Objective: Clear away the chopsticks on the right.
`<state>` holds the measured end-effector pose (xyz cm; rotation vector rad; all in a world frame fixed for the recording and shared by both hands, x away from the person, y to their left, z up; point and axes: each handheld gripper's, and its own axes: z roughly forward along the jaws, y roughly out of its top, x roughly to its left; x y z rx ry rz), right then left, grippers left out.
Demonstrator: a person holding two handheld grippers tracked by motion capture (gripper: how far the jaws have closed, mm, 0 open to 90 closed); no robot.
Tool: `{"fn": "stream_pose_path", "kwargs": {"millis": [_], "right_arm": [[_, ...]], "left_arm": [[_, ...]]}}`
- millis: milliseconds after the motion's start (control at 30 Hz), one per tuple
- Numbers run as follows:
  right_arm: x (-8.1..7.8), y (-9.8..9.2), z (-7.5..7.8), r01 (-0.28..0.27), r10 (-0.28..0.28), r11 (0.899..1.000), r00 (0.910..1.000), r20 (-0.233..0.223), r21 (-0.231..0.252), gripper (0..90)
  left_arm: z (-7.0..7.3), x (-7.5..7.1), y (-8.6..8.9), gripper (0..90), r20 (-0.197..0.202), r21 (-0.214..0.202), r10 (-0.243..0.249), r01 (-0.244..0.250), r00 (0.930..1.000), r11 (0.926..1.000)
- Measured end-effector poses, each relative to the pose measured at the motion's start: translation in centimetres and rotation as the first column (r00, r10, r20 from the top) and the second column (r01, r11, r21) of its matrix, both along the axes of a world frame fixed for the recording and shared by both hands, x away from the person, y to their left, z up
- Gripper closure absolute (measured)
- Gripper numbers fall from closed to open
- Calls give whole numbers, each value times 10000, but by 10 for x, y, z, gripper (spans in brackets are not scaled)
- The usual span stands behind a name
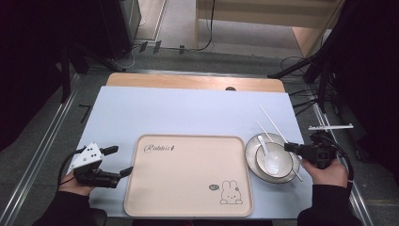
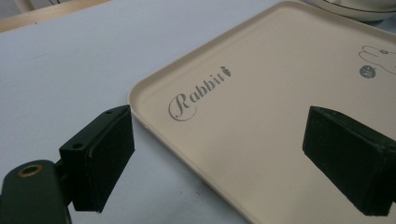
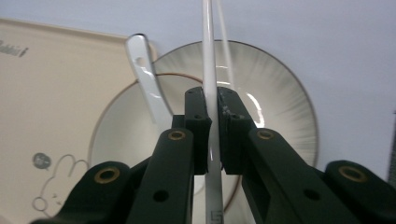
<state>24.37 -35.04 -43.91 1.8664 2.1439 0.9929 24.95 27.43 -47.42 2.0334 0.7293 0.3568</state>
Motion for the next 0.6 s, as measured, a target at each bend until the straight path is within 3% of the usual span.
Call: {"fn": "stream_pose_path", "kwargs": {"millis": [433, 600], "right_arm": [[-12, 48, 9, -542, 525, 9978, 9976, 443, 377, 848], [-21, 71, 5, -841, 831, 9964, 9949, 565, 148, 848]], "left_arm": [[0, 1, 0, 92, 20, -10, -31, 31, 10000, 10000], [1, 0, 0, 92, 48, -12, -38, 38, 10000, 10000]]}}
